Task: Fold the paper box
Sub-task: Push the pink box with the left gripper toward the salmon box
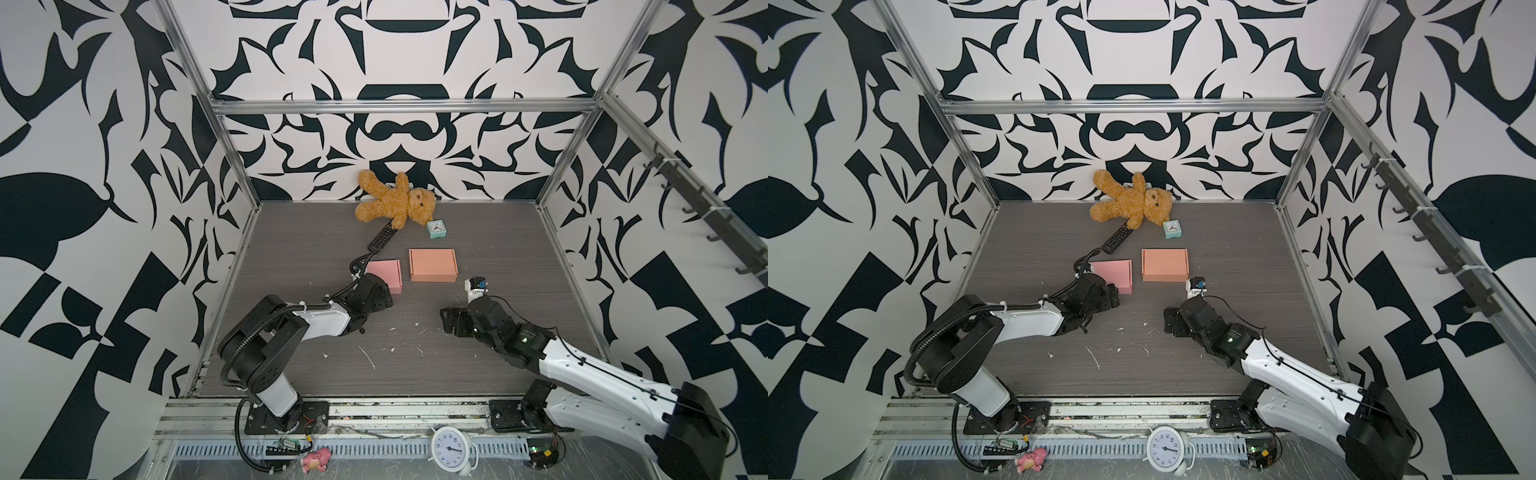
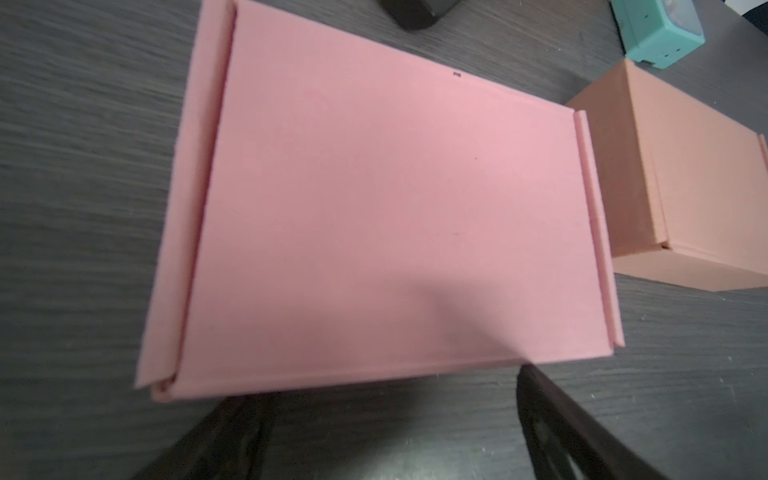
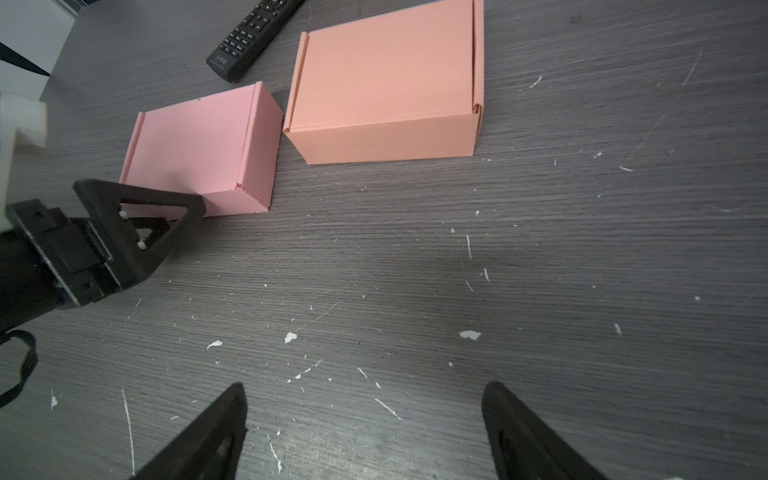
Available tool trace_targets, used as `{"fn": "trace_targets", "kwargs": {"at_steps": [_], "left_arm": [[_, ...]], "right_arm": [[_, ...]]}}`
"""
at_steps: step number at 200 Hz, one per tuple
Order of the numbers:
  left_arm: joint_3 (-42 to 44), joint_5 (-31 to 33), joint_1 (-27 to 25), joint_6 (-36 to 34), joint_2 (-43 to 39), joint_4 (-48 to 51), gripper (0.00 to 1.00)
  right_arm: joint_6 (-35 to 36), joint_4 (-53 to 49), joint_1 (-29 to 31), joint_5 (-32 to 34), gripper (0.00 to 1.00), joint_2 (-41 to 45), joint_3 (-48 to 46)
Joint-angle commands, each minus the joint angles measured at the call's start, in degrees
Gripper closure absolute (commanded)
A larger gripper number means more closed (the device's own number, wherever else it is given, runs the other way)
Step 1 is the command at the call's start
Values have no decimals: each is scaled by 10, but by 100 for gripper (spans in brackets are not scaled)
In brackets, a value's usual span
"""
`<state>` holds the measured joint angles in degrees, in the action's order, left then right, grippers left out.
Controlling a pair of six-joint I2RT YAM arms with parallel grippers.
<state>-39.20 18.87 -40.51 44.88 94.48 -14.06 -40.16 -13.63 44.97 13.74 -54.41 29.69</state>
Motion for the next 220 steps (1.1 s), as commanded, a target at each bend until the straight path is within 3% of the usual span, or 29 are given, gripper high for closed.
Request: {"fn": "trace_targets", "kwargs": {"at_steps": [1,74,220], "left_arm": [[0,-24,18,-16,28,7,8],[-15,-65,61,-54,59,-28,8],[-25,-77,81,-64,92,-48,8]], "right_arm": [[-1,-13,-3,15,10,10,5],[1,-15,-6,16,9,9,9],[8,-37,-12,24,9,20,22]]}}
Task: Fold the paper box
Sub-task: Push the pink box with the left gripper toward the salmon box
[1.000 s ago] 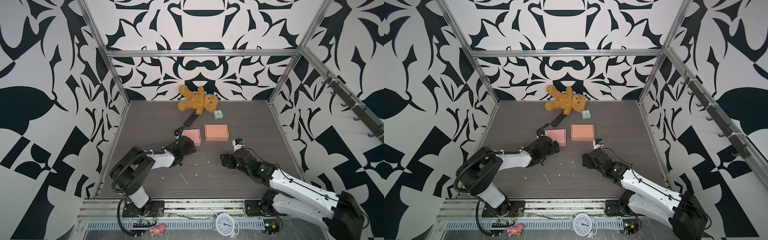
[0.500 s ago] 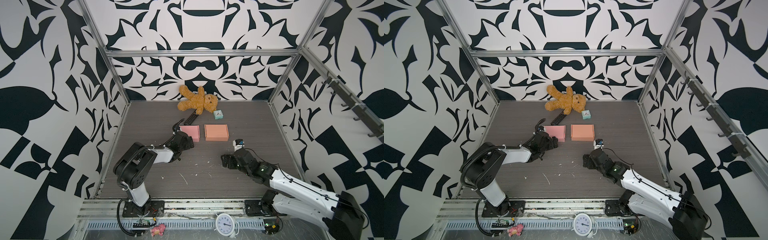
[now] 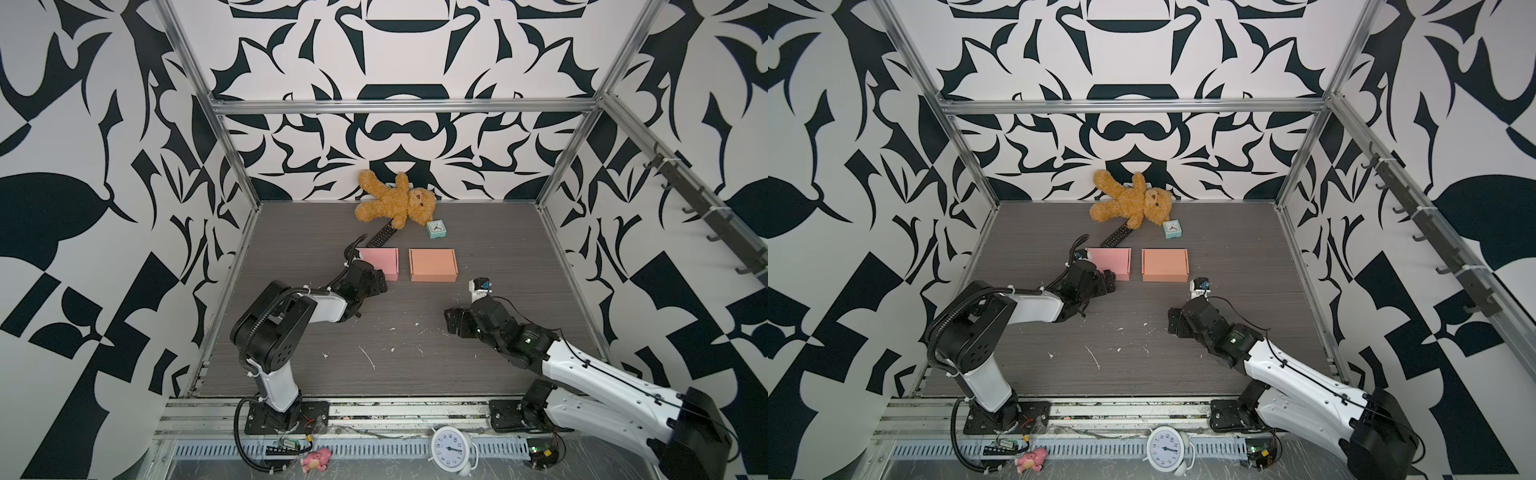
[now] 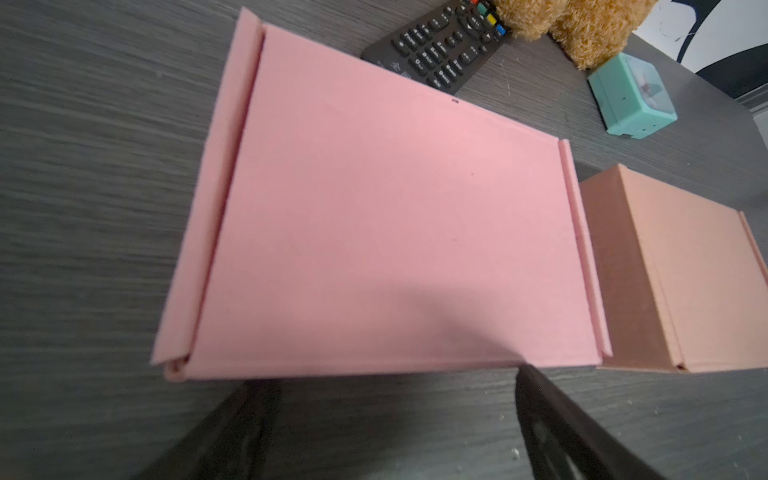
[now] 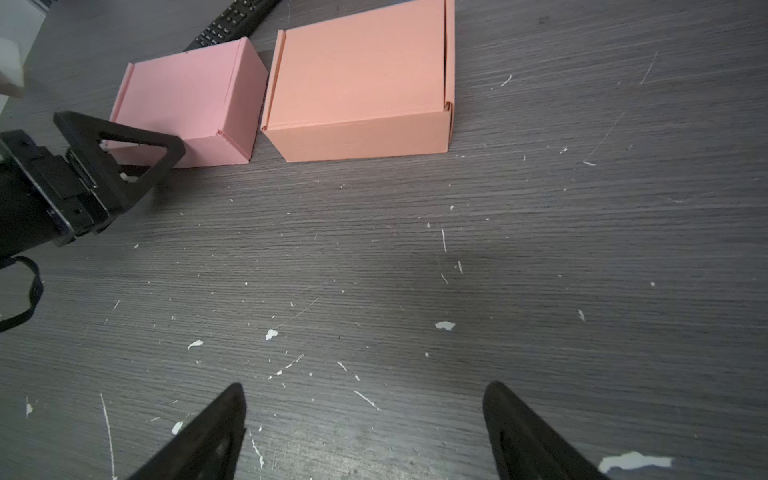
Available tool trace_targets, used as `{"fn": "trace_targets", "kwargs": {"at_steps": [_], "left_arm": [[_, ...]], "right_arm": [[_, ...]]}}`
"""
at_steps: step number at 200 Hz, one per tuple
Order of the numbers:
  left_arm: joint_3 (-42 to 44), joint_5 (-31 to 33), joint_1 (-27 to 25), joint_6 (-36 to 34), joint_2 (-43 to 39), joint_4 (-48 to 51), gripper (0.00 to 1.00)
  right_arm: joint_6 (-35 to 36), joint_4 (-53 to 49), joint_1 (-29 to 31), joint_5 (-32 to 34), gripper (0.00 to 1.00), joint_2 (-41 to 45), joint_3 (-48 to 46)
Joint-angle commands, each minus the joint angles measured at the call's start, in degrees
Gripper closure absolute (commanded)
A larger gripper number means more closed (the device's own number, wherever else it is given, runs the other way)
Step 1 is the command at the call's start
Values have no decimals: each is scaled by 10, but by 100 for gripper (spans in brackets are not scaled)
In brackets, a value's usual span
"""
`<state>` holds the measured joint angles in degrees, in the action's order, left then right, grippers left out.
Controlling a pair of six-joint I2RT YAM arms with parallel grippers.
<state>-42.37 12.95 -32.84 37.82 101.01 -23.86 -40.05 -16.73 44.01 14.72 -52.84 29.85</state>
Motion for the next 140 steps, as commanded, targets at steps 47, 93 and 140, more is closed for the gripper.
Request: {"fn": "trace_targets", "kwargs": {"at_steps": [47,93,140], "left_arm": [[10,-18,3,2,6,70,4],[17,-29,4,-4,-24,123,1],[66,-36,4,-23,-113,165,1]], "right_arm": [[7,0,-3,12,9,-5,20],[7,0,-2,17,9,-5,16],[18,-9,-5,27,1,7,10]]}}
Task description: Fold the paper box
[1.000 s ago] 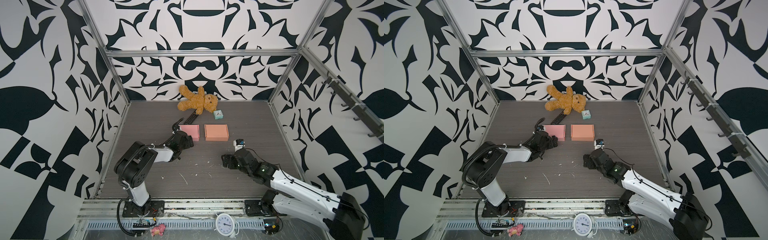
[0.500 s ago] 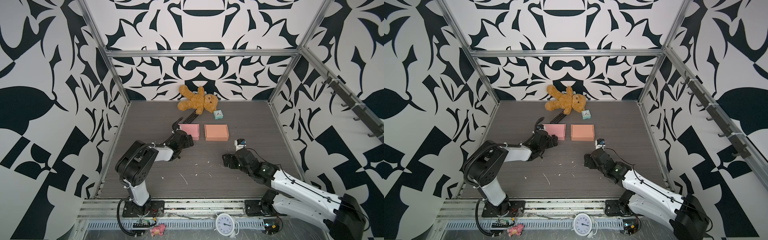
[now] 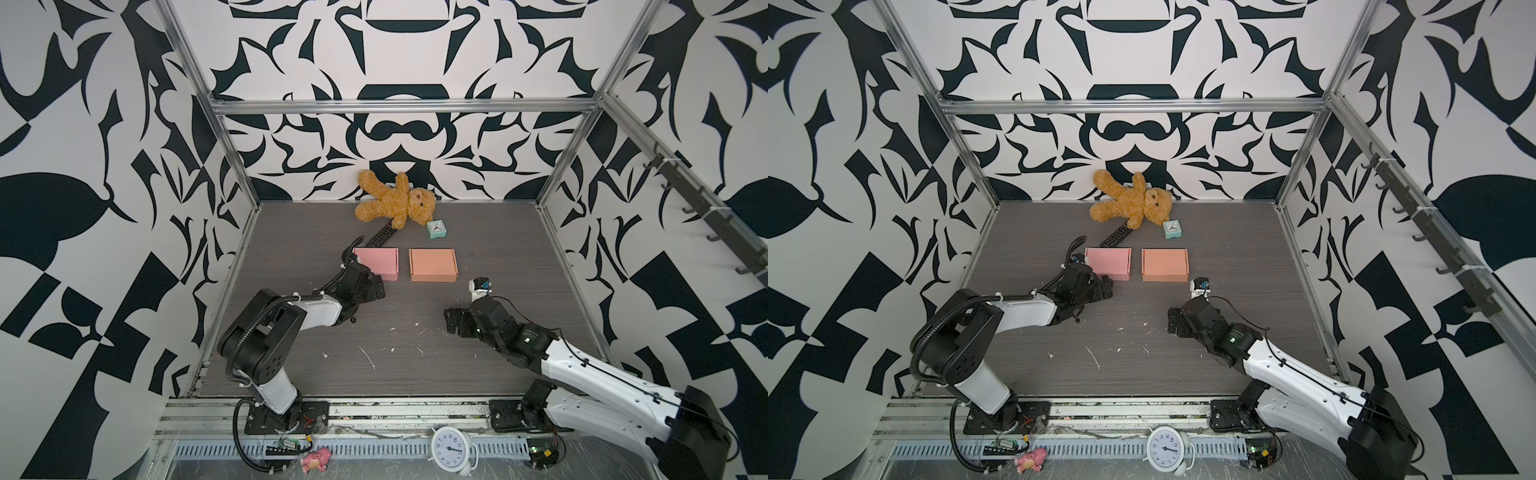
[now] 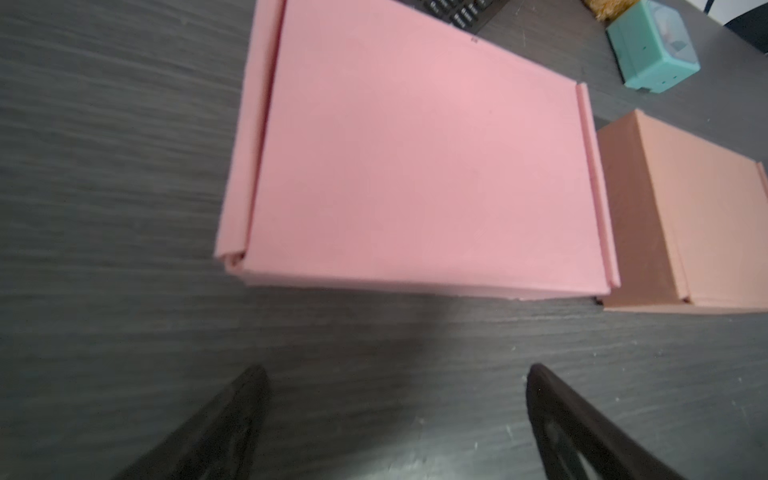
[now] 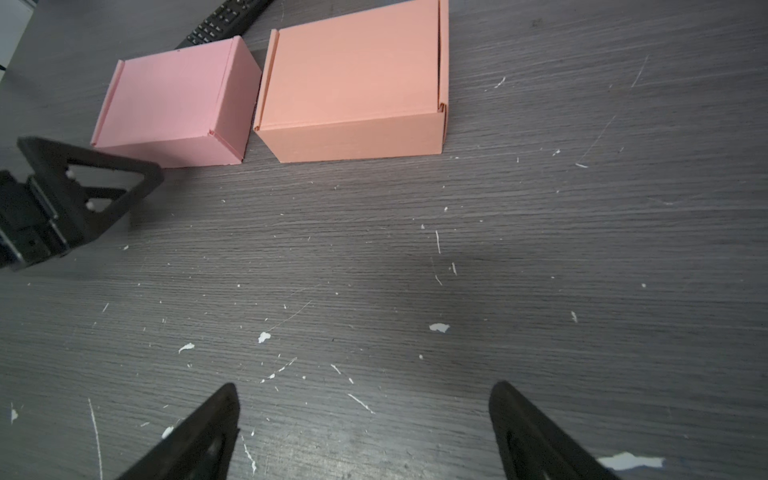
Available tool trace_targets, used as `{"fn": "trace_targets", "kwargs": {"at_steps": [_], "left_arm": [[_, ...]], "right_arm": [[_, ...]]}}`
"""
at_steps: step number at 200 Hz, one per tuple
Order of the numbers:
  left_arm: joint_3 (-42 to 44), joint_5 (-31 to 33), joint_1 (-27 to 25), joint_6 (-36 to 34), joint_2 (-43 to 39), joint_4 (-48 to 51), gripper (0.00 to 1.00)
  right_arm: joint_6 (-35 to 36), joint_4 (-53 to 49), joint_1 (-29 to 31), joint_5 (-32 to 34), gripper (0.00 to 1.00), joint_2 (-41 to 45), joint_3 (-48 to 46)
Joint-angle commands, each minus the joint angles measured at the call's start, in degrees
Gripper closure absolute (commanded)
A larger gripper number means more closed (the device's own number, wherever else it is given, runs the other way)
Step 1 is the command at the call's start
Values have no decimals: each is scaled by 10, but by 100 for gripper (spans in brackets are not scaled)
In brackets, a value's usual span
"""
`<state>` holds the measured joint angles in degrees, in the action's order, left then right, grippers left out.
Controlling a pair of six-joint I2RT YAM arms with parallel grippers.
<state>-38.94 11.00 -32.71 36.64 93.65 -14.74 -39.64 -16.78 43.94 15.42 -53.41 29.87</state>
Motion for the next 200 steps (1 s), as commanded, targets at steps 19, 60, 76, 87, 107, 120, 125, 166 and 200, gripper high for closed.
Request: {"fn": "trace_targets", "kwargs": {"at_steps": [19,60,76,87,107,120,125,166,200], "left_arm": [[42,-30,2,-31,-84,107,1],[65,-76,3,-88,-200,177,1],[70,-76,2,-108,-263,219,1],[76,-72,3,-114,-302,244,1],[89,-73,4,-117,-378,279,1],[87,-64,4,-122,-425,317,1],[86,-55,3,-121,-444,331,1],[115,68,4,-72,-588,400,1],[113,106,3,-99,-633,379,1]], "right_arm": [[27,-18,-6,30,1,16,17],[51,-33,-18,40,1,18,30],[55,-43,-24,54,1,34,31],[62,-52,-27,67,1,52,32],[78,-69,-28,107,1,101,30],[92,-81,-30,135,1,130,30],[98,-86,-31,147,1,141,30],[126,-104,-38,262,1,176,26],[158,-70,-46,337,1,197,8]]}}
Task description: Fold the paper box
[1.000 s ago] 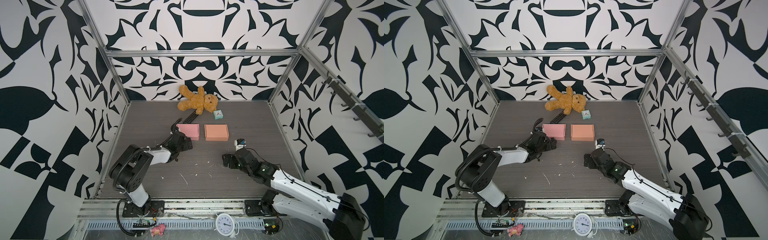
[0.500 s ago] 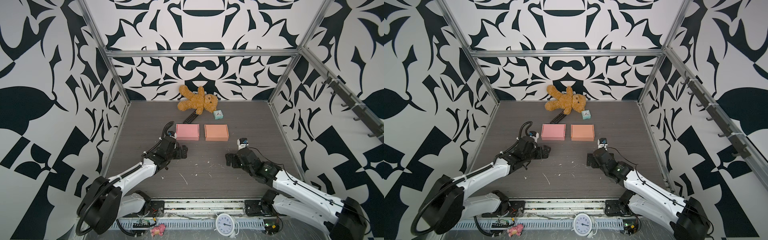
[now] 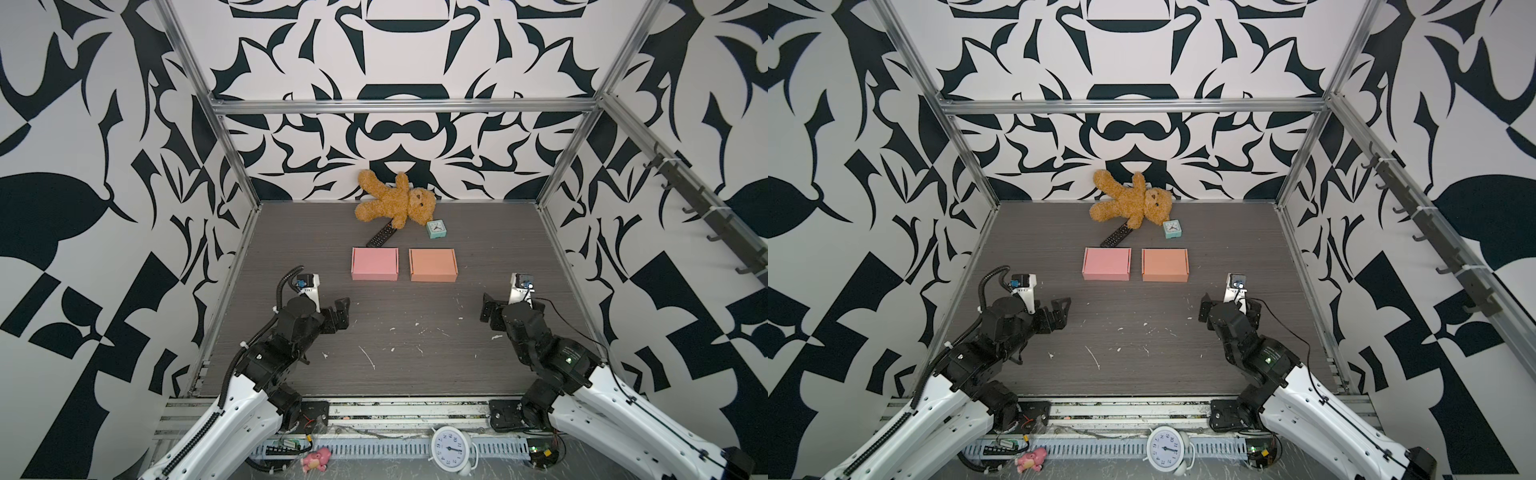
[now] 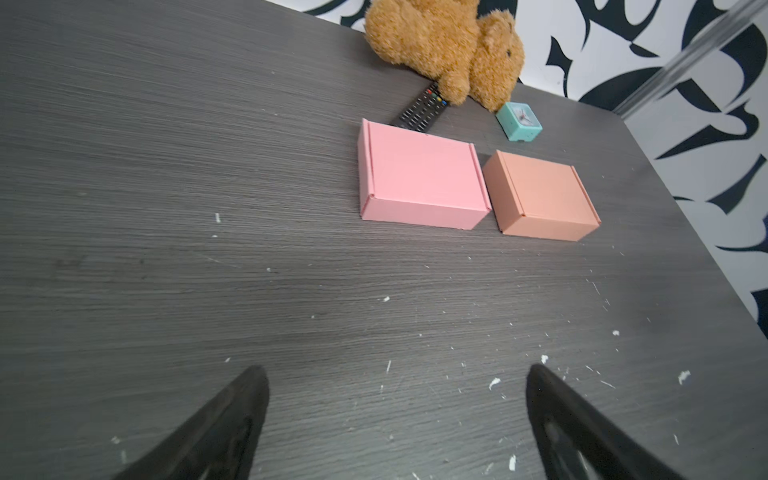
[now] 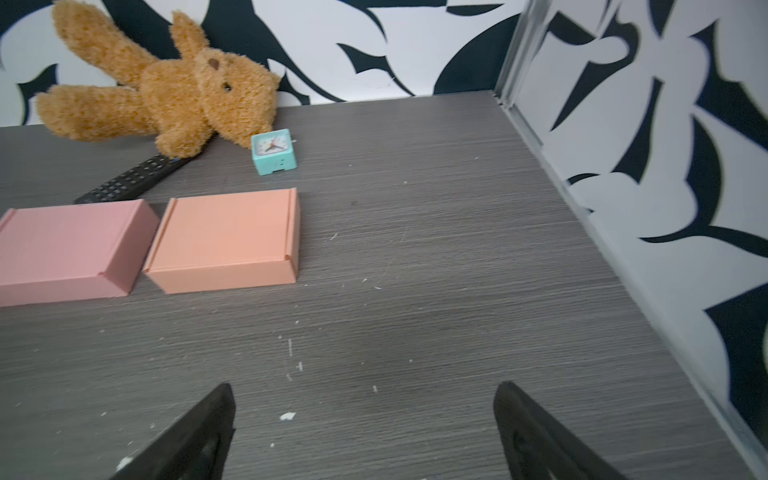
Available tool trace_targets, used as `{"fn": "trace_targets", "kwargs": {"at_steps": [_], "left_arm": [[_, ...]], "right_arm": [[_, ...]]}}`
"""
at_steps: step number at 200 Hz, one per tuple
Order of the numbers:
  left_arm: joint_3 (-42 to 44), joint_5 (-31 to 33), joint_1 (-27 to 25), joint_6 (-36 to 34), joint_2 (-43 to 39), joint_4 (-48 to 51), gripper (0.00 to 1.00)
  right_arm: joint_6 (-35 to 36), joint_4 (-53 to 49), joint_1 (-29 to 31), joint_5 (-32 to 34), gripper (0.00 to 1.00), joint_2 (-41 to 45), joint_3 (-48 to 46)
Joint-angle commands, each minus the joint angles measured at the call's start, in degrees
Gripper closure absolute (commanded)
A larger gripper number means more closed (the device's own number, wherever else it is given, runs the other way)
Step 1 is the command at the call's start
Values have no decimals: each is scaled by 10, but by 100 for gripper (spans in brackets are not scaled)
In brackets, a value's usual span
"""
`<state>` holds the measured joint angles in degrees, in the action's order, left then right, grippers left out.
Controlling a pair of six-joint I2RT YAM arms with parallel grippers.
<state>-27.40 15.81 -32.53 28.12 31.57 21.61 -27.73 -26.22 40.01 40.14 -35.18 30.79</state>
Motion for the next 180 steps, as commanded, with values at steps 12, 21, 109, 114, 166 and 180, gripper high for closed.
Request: {"fn": "trace_targets", "kwargs": {"at_steps": [12,21,109,114,166,180], "left_arm": [[-16,78,2,-49,-1,2,1],[-26,89,2,-75,10,-7,1],[8,238,6,-283,109,-168,1],[15,248,7,-285,112,-178,1],[105,279,18,-288,137,-281,1],[128,266,29,-281,147,-309,1]], "right_arm": [[64,50,-10,103,1,22,-10],[91,74,-15,104,1,25,-17],[218,198,-146,-41,1,-6,-69],[218,202,-155,-50,1,-12,-72],[189,228,-213,-99,1,-55,-90],[186,238,-221,-98,1,-67,-96]]}}
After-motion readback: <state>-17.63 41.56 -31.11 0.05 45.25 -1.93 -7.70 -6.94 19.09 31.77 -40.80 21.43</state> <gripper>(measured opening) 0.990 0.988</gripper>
